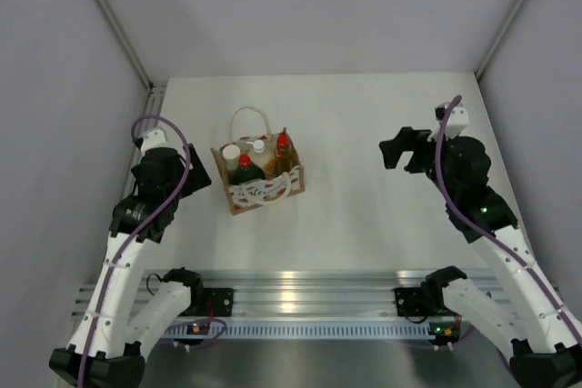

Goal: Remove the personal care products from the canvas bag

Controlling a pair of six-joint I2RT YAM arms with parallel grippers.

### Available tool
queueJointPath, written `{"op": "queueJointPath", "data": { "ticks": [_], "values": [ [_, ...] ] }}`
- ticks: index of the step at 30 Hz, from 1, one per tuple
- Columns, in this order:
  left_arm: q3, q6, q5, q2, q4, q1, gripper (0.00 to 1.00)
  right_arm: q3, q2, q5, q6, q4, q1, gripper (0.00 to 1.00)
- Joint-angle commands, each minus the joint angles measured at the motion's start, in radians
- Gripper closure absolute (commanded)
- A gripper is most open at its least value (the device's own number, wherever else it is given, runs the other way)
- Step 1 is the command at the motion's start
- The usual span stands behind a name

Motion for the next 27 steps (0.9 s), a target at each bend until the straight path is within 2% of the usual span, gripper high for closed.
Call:
{"op": "queueJointPath", "data": {
  "ticks": [1, 5, 7, 11, 14, 15, 19, 22, 24, 27],
  "values": [
    [-0.002, -0.011, -0.015, -0.012, 0.043, 0.006, 0.02, 0.013, -0.016, 0.0, 0.018, 0.109, -0.014, 0.0],
    [-0.002, -0.009, -0.014, -0.01, 0.043, 0.008, 0.02, -0.017, -0.037, -0.029, 0.027, 0.195, -0.014, 0.01],
    [-0.002, -0.009, -0.009, -0.006, 0.043, 0.006, 0.02, -0.027, -0.031, -0.099, 0.035, 0.232, -0.014, 0.01],
    [-0.005, -0.014, 0.011, 0.005, 0.044, 0.006, 0.02, 0.016, 0.053, -0.258, 0.04, 0.281, -0.012, 0.0],
    [-0.006, -0.011, 0.028, 0.019, 0.044, 0.006, 0.02, 0.082, 0.16, -0.328, 0.02, 0.292, 0.034, 0.01],
    [-0.006, -0.011, 0.034, 0.023, 0.046, 0.006, 0.02, 0.105, 0.22, -0.323, -0.011, 0.281, 0.089, 0.01],
    [-0.009, -0.001, 0.101, 0.062, 0.053, 0.005, 0.02, 0.246, 0.366, -0.092, -0.092, 0.215, 0.27, 0.01],
    [-0.013, 0.015, 0.225, 0.109, 0.066, 0.005, 0.02, 0.315, 0.462, 0.04, -0.129, 0.214, 0.388, 0.02],
    [-0.009, 0.014, 0.325, 0.158, 0.069, 0.005, 0.02, 0.352, 0.54, 0.101, -0.164, 0.214, 0.463, 0.04],
    [-0.016, -0.018, 0.417, 0.2, 0.077, 0.005, 0.02, 0.423, 0.639, 0.143, -0.181, 0.215, 0.505, 0.1]
  ]
}}
